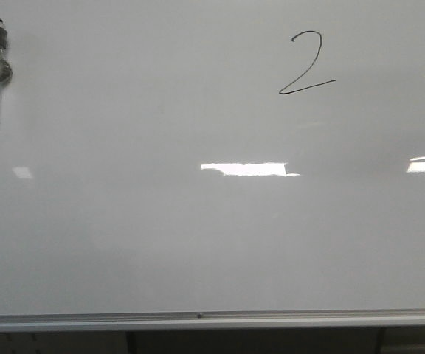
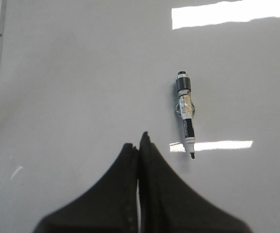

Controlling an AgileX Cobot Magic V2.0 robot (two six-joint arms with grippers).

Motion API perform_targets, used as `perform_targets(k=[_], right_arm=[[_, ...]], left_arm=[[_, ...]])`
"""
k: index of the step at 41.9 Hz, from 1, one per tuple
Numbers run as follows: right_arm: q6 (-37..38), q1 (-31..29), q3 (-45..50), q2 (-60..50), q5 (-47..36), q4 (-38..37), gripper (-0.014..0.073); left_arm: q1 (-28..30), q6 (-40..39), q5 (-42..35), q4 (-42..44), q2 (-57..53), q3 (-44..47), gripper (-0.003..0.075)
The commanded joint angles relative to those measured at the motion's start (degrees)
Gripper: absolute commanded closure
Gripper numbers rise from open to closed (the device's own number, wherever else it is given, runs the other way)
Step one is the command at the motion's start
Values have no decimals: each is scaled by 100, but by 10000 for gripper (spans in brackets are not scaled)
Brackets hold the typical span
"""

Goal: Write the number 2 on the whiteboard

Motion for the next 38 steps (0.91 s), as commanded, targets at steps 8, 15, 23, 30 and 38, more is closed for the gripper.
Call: perform_targets(k=[8,15,23,30,38], right_arm=[[-9,-44,-118,27,-312,-62,664],[-9,-143,118,-358,-409,-80,664],[-9,-682,1302,-1324,-1857,-173,664],[-9,-1123,2576,-2198,-3486,-168,664],[-9,-1246,3727,-2896,-4810,-162,664]], left_arm=[[18,1,-492,-48,-124,128,740],[18,1,-492,-48,-124,128,740],[18,1,-492,-48,-124,128,740],[18,1,-492,-48,-124,128,740],[18,1,-492,-48,-124,128,740]])
